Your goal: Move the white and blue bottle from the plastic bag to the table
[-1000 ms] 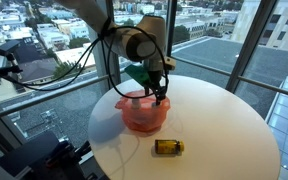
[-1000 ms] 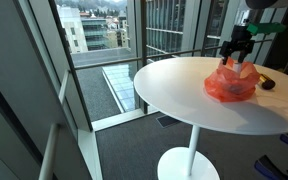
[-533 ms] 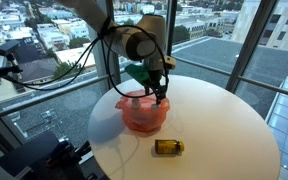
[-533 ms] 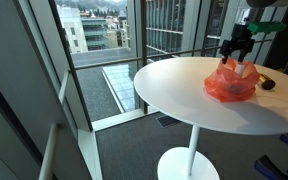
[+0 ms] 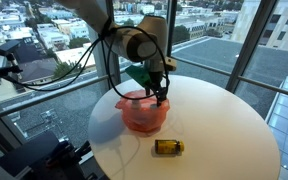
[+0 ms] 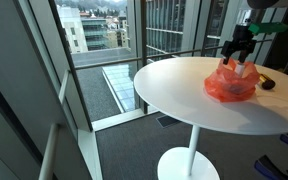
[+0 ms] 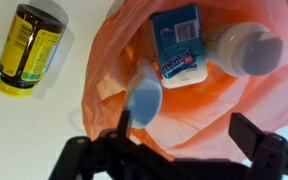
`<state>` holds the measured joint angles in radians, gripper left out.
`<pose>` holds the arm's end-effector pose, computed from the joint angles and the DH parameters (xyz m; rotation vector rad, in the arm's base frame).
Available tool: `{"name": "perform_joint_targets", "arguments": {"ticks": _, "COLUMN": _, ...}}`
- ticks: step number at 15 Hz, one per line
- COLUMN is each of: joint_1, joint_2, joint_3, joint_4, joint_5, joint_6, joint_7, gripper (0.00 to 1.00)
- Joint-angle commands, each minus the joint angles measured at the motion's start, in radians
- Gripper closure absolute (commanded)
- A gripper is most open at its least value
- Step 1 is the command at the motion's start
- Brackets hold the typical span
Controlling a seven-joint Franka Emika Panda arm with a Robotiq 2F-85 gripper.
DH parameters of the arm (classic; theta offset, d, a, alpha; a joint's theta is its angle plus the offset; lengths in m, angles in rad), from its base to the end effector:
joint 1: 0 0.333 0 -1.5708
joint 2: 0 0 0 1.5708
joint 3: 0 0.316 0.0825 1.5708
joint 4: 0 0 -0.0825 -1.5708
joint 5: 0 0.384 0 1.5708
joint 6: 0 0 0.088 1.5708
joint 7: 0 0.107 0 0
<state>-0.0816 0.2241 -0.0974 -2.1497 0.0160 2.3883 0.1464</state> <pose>0.5574 -0.1001 0.2987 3.0870 -0.5210 0.0242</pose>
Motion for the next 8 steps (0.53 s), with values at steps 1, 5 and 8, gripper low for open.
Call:
{"name": "perform_joint_targets", "arguments": {"ticks": 1, "joint_1": -0.009, "joint_2": -0.004, "joint_3": -0.011, "joint_4": -0.011, "joint_5": -0.003, "joint_6": 0.004, "joint_7": -0.017, "gripper": 0.0}}
{"name": "perform_joint_targets", "arguments": {"ticks": 5, "joint_1": -0.009, "joint_2": 0.008, "joint_3": -0.016, "joint_4": -0.011, "joint_5": -0.002, "joint_6": 0.009, "joint_7": -0.016, "gripper": 0.0}}
{"name": "perform_joint_targets", "arguments": {"ticks": 8, "joint_1": -0.006, "joint_2": 0.021, "joint_3": -0.012, "joint_4": -0.008, "joint_5": 0.001, "joint_6": 0.011, "joint_7": -0.015, "gripper": 0.0}}
